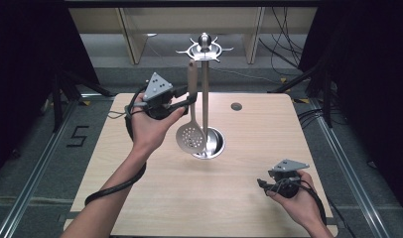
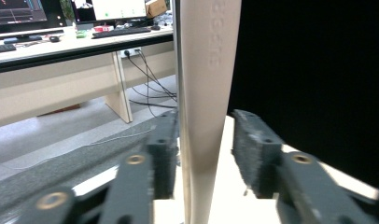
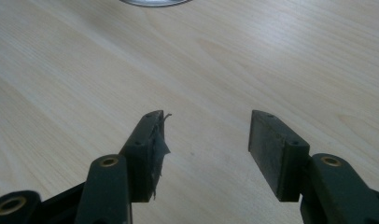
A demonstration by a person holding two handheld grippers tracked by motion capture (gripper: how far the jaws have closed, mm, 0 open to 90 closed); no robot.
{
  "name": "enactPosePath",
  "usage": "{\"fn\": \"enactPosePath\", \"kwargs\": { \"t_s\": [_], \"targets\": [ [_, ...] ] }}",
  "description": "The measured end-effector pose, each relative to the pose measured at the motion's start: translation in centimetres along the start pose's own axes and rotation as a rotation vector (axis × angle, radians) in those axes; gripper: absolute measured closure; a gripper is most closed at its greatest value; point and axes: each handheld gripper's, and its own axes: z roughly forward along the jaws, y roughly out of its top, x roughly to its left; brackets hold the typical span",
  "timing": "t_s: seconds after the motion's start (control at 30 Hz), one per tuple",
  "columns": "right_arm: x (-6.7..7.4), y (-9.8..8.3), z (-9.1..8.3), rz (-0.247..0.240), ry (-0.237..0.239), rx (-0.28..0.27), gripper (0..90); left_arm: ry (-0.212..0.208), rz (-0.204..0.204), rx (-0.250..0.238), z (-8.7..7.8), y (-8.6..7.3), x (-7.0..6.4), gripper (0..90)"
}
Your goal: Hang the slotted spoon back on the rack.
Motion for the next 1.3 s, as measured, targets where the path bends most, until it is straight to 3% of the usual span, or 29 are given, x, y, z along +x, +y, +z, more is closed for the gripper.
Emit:
{"fn": "enactPosePath", "kwargs": {
  "t_s": [0.13,0.33,0.67,0.77,1.0,1.03,1.3],
  "targets": [
    [0.1,0.0,-0.1,0.016,0.002,0.004,46.2,-0.014,0.041,0.009,-1.4,-1.7,0.1,45.3],
    [0.2,0.1,-0.1,0.015,-0.004,0.0,46.0,-0.01,0.03,0.013,-3.3,-4.1,0.6,41.9],
    [0.1,0.1,0.0,0.005,-0.004,-0.008,45.8,0.013,0.033,0.022,-5.9,-6.3,1.5,39.9],
    [0.2,0.1,-0.1,0.018,-0.002,0.0,45.7,0.022,0.026,0.027,-6.7,-6.9,1.9,39.2],
    [0.2,0.1,0.0,0.013,-0.002,0.002,45.6,0.035,0.009,0.051,-8.3,-8.7,2.6,36.1],
    [0.0,0.0,0.1,-0.01,-0.007,-0.006,45.6,0.037,0.007,0.053,-8.5,-8.9,2.7,35.8],
    [0.1,0.0,0.1,-0.008,-0.007,-0.005,45.5,0.067,-0.022,0.087,-10.3,-11.7,3.5,34.9]
  ]
}}
